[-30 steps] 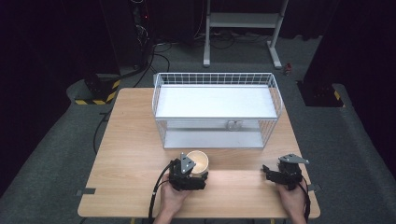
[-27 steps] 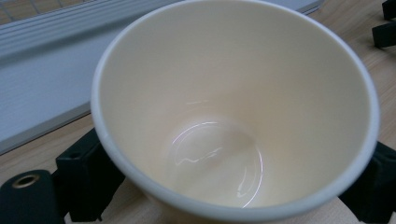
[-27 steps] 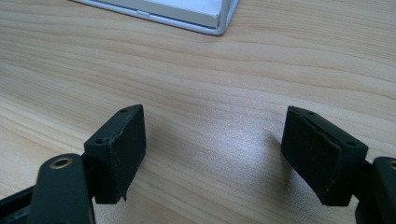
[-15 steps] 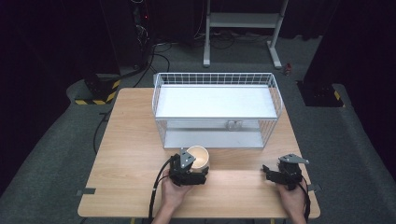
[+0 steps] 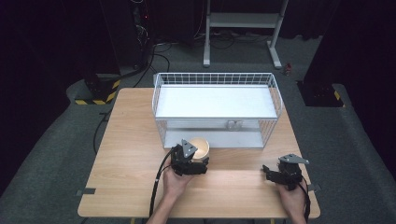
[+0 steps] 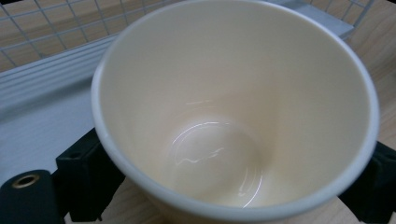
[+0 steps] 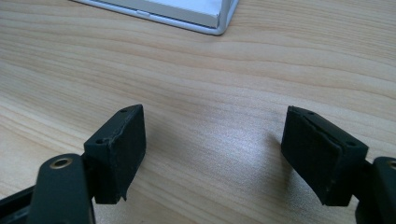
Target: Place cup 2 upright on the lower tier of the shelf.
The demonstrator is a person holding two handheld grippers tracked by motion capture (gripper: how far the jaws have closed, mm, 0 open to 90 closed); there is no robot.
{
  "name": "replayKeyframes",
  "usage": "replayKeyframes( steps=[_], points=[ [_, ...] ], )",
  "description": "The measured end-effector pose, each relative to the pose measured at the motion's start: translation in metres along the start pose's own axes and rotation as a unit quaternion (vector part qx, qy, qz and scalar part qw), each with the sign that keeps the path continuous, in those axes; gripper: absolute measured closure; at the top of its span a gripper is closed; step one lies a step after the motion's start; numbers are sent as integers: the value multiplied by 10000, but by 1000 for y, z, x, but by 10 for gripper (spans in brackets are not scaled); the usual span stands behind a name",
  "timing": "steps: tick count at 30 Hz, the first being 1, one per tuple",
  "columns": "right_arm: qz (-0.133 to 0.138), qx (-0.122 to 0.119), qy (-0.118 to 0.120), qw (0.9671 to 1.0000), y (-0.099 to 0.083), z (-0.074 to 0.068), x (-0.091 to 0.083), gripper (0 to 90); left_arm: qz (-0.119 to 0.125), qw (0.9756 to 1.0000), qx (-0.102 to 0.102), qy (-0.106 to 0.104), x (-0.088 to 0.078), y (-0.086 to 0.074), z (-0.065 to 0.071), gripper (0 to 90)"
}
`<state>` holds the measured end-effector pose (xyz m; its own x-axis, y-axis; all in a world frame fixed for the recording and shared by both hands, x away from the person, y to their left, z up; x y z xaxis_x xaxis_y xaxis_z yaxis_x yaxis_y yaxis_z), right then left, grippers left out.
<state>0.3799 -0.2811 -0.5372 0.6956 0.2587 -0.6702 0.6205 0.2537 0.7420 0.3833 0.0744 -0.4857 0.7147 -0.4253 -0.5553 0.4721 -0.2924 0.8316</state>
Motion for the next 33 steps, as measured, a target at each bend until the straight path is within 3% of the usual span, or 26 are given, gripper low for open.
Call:
replayKeyframes(
  steps=[6,12,29,33],
  points=[
    [0,1,0,10000,0,0,0,220,65,9999,-58,105,8,8,-6,92],
    [0,2,0,10000,0,0,0,220,46,9995,-247,206,17,8,-16,92],
    [0,0,-1,10000,0,0,0,220,-22,9988,-223,436,36,12,-27,92],
    [0,1,0,10000,0,0,0,220,45,9985,-329,436,40,13,-30,91]
  ],
)
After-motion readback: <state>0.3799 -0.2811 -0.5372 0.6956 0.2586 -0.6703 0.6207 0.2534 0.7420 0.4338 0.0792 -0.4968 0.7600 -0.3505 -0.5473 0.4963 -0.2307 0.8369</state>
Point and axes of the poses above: each handheld gripper's, and its own axes: x roughly forward along the jaws, y roughly out of its top, z roughly to its right, the point moved 2 cm from there along x, roughly forward along the jaws, and after that the axes turned 2 degrees about z, right-handed, at the moved point
